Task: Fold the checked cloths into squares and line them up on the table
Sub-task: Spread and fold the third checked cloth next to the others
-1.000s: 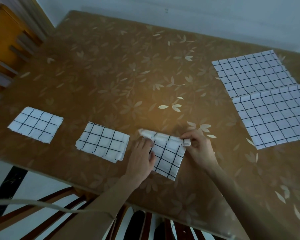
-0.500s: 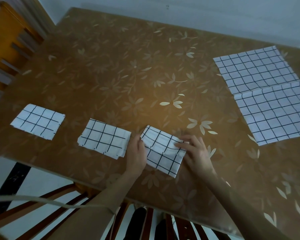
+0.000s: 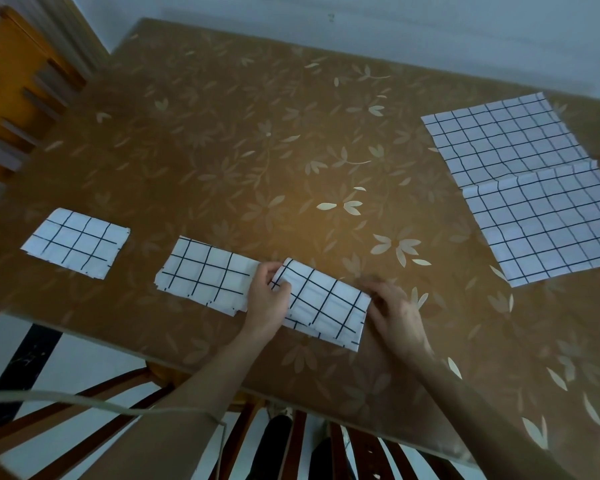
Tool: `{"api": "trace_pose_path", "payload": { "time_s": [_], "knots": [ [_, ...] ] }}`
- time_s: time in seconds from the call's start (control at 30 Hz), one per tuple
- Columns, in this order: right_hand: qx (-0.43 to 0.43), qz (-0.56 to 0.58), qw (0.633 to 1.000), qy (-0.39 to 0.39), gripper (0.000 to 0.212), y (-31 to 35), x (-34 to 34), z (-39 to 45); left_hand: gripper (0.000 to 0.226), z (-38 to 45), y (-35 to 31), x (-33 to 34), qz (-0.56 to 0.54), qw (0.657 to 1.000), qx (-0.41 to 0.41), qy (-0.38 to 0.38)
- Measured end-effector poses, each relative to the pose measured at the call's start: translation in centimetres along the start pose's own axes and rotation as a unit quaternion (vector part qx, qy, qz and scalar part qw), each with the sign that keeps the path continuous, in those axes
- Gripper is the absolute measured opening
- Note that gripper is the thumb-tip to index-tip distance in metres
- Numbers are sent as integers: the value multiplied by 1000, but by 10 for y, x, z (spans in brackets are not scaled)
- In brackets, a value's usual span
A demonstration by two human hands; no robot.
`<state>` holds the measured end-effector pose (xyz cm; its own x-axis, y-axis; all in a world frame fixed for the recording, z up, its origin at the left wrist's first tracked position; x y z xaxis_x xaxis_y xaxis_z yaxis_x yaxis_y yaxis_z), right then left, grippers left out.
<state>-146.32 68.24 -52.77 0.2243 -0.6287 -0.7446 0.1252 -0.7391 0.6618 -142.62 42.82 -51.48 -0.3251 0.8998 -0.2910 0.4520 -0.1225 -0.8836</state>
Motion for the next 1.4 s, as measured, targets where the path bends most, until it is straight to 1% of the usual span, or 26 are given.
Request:
{"api": "trace_pose_path", "payload": {
  "time_s": [0.07,0.2,0.27,0.33,0.43,0.57,0.7,0.77,0.83,0.87,0.93,0.97,1.03,1.1,1.2,1.3,1.33,1.4],
  "knots": [
    [13,19,1000,-4,25,-3,-1,2,34,-2,-2,-1,10,1000,6,-5],
    [48,31,998,-16,18,-7,-2,3,35,-9,2,1,39,999,19,22],
    [82,25,996,-27,15,-12,-3,5,39,-16,3,3,61,996,49,41],
    [94,34,995,-23,14,-15,-4,6,47,-21,5,5,108,988,90,59],
    [70,45,996,-4,19,-14,-10,5,58,-24,8,9,170,975,131,64],
    [40,28,999,-7,19,-12,-20,3,51,-25,10,14,233,960,145,63],
    [45,21,998,-26,18,-20,-30,2,51,-32,8,25,255,949,162,89],
    [63,26,997,-40,17,-24,-38,1,55,-38,7,31,259,948,158,99],
    [79,36,994,-59,17,-24,-44,-4,66,-42,6,35,258,947,161,102],
    [73,26,994,-77,17,-21,-45,-6,71,-43,6,36,262,945,168,101],
    [17,-31,993,-111,19,-10,-41,-12,71,-43,8,35,285,937,176,102],
    [-23,-63,991,-112,23,-3,-35,-15,68,-44,10,34,296,934,173,99],
    [-86,-110,987,-82,30,12,-17,-21,62,-44,12,32,324,926,172,84],
    [-107,-153,981,-43,34,20,2,-29,57,-46,14,31,357,915,177,69],
    [-109,-211,971,-14,42,17,28,-44,51,-49,16,27,390,900,189,51],
    [-106,-242,964,21,50,10,44,-55,47,-52,19,23,461,865,196,13],
    [-101,-247,963,25,52,9,46,-56,48,-53,21,21,470,861,195,-2],
    [-88,-252,963,40,56,12,47,-59,51,-52,23,19,458,866,201,-4]
  ]
}}
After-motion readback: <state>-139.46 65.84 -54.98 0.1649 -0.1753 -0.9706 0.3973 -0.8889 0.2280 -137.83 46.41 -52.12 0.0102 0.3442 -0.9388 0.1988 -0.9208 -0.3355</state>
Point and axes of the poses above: each hand's wrist, its own z-axis towards the middle knuckle, its own x-axis out of the palm, y = z × x, the point moved 3 cm from there along z, towards the middle knuckle, and after that the axes turned 6 degrees about x, right-handed, at the moved point
